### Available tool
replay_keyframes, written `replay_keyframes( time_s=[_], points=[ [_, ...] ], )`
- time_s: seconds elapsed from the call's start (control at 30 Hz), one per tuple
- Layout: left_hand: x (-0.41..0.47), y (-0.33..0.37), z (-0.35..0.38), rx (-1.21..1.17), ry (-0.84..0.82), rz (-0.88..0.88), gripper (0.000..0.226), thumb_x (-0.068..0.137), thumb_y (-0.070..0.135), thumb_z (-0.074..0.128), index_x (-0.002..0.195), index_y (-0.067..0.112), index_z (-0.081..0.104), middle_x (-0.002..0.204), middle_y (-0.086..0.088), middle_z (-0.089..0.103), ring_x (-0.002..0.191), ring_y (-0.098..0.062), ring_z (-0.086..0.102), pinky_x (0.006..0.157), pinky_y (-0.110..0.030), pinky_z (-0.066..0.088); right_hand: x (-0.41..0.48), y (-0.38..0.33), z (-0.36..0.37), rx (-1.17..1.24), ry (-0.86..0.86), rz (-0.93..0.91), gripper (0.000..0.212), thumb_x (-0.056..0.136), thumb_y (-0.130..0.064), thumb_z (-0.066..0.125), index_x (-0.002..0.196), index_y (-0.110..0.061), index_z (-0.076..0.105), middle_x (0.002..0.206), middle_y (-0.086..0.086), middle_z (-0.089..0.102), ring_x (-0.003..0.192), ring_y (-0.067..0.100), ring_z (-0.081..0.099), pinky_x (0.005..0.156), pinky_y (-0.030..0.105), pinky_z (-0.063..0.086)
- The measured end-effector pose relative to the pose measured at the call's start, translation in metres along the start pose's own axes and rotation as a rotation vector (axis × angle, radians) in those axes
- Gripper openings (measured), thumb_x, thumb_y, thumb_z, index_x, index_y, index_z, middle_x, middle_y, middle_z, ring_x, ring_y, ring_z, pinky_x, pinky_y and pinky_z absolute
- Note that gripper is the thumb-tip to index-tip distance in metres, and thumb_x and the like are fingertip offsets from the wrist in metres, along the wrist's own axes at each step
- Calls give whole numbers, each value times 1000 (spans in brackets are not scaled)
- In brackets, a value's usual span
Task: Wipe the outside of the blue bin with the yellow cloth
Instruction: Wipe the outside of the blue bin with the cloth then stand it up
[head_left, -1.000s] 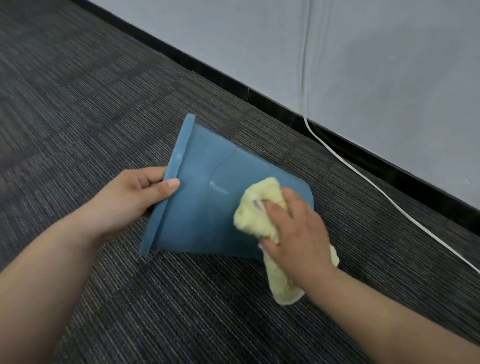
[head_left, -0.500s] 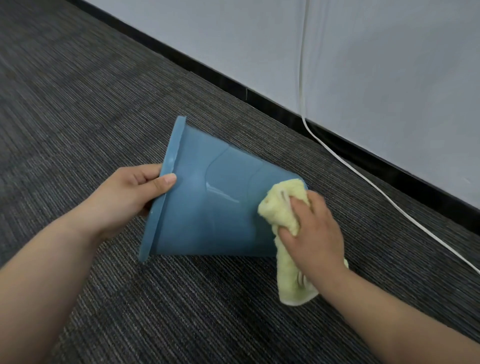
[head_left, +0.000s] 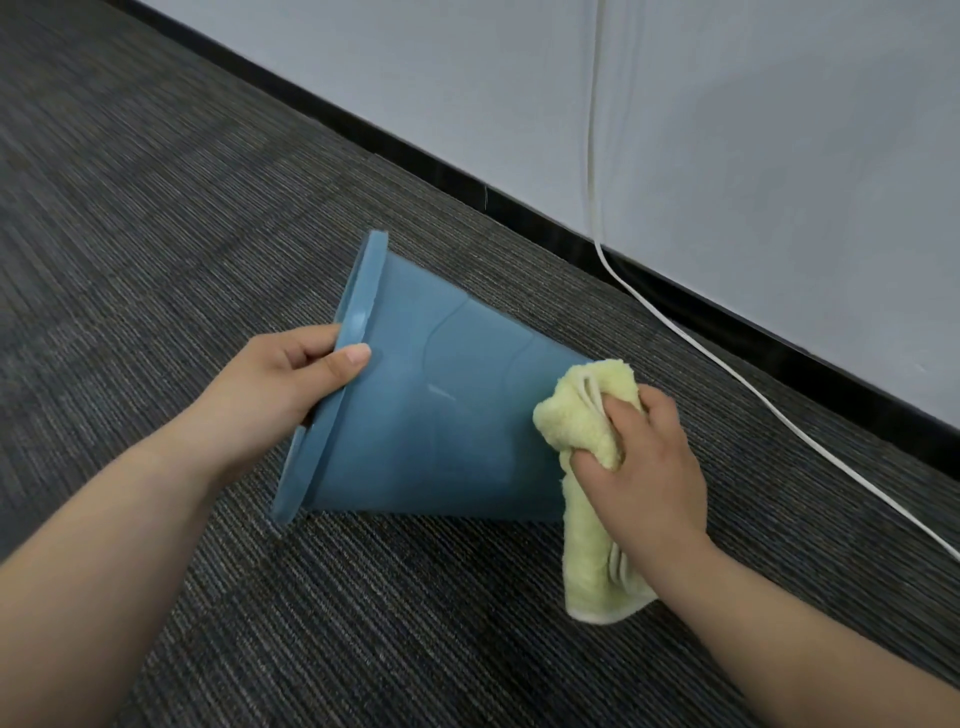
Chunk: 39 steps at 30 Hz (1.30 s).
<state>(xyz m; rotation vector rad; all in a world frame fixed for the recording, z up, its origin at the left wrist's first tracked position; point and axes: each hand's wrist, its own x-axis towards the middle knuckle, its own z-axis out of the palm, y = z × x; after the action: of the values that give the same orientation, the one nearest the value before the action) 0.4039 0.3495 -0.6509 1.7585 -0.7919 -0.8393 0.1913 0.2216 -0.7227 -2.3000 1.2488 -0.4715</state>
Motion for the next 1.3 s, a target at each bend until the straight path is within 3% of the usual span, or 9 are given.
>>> replay_keyframes(
  time_s=[0.3, 0.47, 0.57, 0.63, 0.73, 0.9, 1.03, 1.17, 1.3],
  points=[
    [7, 36, 39, 138, -169, 103, 22, 81, 20, 54, 79, 36, 69, 76, 18, 73, 73, -2, 67, 65, -14, 53, 22, -2, -17, 388, -50, 94, 18, 76, -19, 57, 94, -22, 57, 105, -8, 37, 92, 15, 47, 70, 26, 31],
    [11, 66, 61, 339, -259, 257, 22, 82, 25, 58, 83, 46, 65, 87, 33, 67, 79, 9, 62, 72, -8, 47, 27, 8, -20, 542, -45, 136, 23, 78, -21, 54, 100, -29, 55, 111, -7, 38, 85, 1, 44, 69, 19, 32],
    [17, 72, 78, 557, -237, 293, 16, 81, 37, 54, 90, 47, 61, 90, 6, 73, 88, -11, 64, 85, -33, 50, 34, 16, -23, 623, -26, 220, 24, 80, -21, 54, 103, -27, 53, 106, -8, 38, 74, -13, 42, 59, 3, 32],
    [21, 69, 90, 653, -219, 296, 20, 84, 32, 53, 98, 43, 61, 92, 5, 72, 91, -16, 62, 87, -39, 47, 35, 23, -24, 640, -44, 269, 22, 82, -20, 53, 103, -27, 52, 106, -7, 37, 73, -12, 41, 62, 7, 31],
    [26, 60, 104, 742, -223, 310, 26, 86, 29, 50, 108, 38, 59, 97, 10, 69, 94, -14, 59, 86, -36, 45, 33, 36, -21, 639, -91, 341, 31, 83, -20, 53, 113, -18, 53, 112, -2, 39, 82, 2, 43, 78, 24, 32],
    [32, 46, 116, 769, -297, 291, 29, 87, 33, 46, 115, 41, 54, 107, 16, 63, 100, -9, 55, 82, -27, 41, 28, 50, -23, 652, -134, 388, 30, 83, -20, 54, 113, -18, 54, 111, 0, 44, 88, 8, 45, 79, 24, 35],
    [32, 40, 128, 771, -341, 407, 35, 87, 32, 49, 121, 40, 49, 113, 15, 64, 103, -6, 54, 79, -20, 37, 28, 62, -41, 864, -92, 458, 17, 81, -18, 58, 72, -31, 61, 80, -3, 62, 68, 6, 60, 51, 17, 48],
    [32, 31, 147, 844, -378, 505, 46, 83, 39, 53, 128, 32, 44, 128, 13, 56, 114, -4, 47, 76, -7, 24, 34, 79, -59, 1032, 21, 567, 12, 78, -17, 59, 73, -28, 61, 76, 3, 65, 70, 18, 64, 53, 27, 47],
    [32, 24, 160, 895, -416, 509, 63, 76, 49, 57, 133, 30, 37, 140, 11, 44, 126, -6, 37, 88, -10, 20, 35, 91, -66, 1029, 63, 554, 16, 77, -12, 60, 73, -28, 62, 68, -2, 65, 52, 6, 64, 40, 17, 47]
  ],
)
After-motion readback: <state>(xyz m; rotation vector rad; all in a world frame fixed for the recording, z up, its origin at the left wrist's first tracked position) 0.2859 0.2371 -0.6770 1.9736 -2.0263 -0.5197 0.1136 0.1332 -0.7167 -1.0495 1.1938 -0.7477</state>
